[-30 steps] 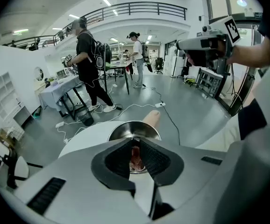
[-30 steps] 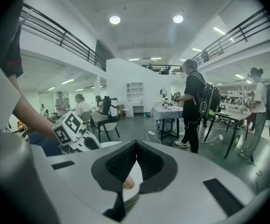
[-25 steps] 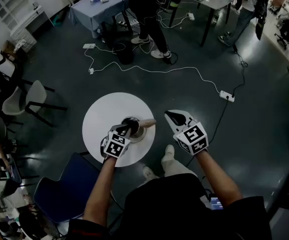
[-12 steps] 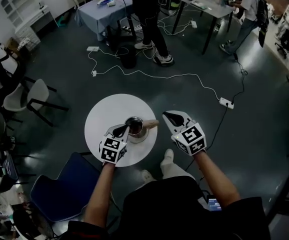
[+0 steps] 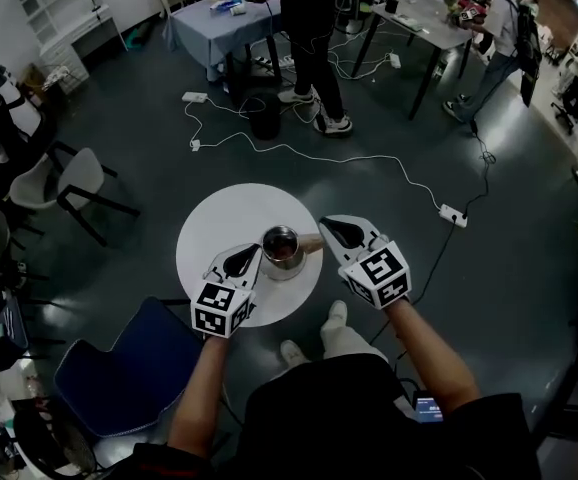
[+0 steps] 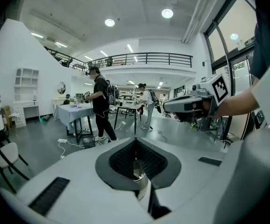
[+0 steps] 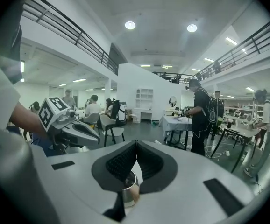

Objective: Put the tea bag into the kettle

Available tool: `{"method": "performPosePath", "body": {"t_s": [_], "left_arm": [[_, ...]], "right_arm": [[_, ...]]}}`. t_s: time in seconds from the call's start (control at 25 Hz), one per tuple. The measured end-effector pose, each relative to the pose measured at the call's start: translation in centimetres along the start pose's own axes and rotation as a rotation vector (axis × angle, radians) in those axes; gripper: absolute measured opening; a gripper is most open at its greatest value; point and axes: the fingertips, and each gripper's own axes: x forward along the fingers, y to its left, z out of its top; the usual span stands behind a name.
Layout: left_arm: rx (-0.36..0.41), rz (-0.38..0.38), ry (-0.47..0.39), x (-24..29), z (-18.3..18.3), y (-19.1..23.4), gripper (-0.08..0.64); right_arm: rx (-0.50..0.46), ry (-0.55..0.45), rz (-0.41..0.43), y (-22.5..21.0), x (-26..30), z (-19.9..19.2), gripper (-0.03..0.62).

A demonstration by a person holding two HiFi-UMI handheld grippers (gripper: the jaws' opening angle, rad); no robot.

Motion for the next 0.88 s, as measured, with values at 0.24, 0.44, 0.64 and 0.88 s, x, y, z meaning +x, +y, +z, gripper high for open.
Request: {"method": "performPosePath", "body": {"t_s": [0.24, 0.44, 0.64, 0.88], "left_arm": [[-0.033, 0.006, -0.077, -3.0, 0.2, 1.2, 0.017], [-0.04, 0.003, -0.111, -4.4, 0.5, 1.2, 0.017], [-0.038, 0.005, -0.129, -5.1, 1.2, 1.8, 0.017], [-0.036, 0.005, -0.127, -4.7, 1.5, 1.9, 0.017]], "right_arm": [[-0.016, -0.016, 0.01, 2.6, 1.3, 1.3, 0.017], [-0.021, -0.016, 0.025, 4.2, 1.7, 1.6, 0.017], [-0.017, -0.029, 0.032, 4.7, 2.3, 2.2, 0.018], [-0.006, -0.055, 0.029, 4.1, 2.2, 3.0, 0.018]]}}
